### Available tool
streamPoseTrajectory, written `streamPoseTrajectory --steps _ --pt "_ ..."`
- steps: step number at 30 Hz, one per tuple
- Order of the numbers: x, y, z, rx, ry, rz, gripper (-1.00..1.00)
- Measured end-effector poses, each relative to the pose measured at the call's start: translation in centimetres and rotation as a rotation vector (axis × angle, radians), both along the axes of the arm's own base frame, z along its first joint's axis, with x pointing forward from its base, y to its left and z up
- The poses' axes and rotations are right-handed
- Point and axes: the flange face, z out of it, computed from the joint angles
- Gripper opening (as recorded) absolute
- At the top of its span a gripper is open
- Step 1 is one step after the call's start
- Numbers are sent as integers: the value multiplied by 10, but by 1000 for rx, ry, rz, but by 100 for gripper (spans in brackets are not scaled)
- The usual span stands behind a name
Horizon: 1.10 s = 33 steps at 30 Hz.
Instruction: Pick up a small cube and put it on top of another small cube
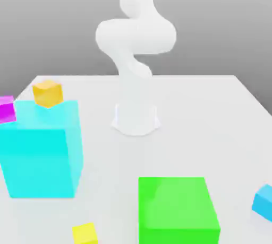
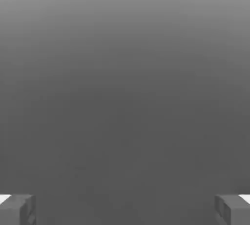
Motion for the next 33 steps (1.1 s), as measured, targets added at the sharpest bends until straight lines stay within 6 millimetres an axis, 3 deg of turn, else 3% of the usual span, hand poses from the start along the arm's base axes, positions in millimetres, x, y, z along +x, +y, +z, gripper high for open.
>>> streamPoseTrajectory --steps 7,14,17,22,27,29,32,33 --pt "70 75 -106 -91 182 125 0" --pt "99 154 -225 -165 353 275 0" --pt "96 190 -278 -192 424 351 0" --pt "75 245 -367 -227 542 480 0" --pt "38 287 -452 -243 663 597 0" --pt "25 298 -483 -245 694 630 0" --pt "22 301 -526 -245 704 640 0" --pt "21 301 -538 -246 704 641 -100"
